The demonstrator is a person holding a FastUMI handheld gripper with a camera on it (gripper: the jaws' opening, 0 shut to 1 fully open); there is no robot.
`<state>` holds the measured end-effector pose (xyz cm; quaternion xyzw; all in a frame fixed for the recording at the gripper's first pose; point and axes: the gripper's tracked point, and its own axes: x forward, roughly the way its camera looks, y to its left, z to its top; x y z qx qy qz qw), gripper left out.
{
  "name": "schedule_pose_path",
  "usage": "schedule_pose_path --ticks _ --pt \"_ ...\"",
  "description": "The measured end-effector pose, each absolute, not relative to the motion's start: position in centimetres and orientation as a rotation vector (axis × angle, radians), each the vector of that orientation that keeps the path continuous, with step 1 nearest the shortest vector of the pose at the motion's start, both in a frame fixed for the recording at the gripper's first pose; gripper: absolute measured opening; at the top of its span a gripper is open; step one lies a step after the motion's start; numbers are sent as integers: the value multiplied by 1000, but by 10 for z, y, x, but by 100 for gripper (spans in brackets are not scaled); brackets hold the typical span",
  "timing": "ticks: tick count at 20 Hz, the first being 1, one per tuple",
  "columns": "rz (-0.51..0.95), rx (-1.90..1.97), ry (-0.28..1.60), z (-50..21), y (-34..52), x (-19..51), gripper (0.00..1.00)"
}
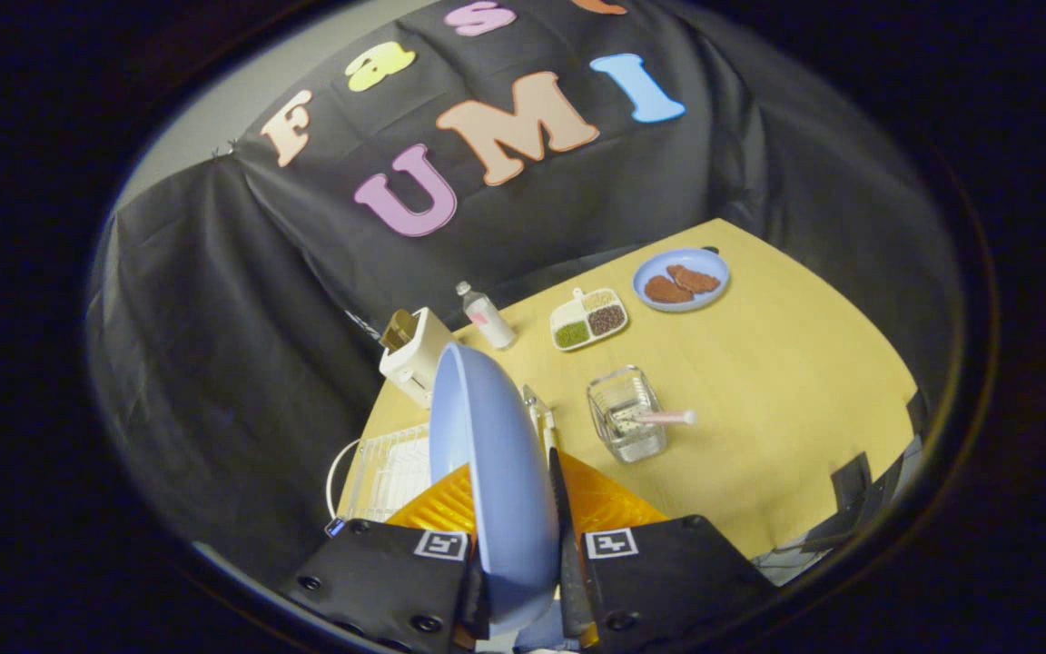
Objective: Take the plate from the dish rack, then take the spoon from the basket and place it into the plate.
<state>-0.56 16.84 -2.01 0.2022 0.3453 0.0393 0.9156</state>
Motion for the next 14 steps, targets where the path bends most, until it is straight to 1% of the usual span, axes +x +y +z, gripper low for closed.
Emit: schedule_pose_path --ticks 2,6,10,14 --pt "105 494 709 -35 146 -30 33" --pt "67 553 715 -83 93 -60 33" --pt "48 627 724 -122 61 -66 33" --pt "4 662 709 -145 28 -68 33"
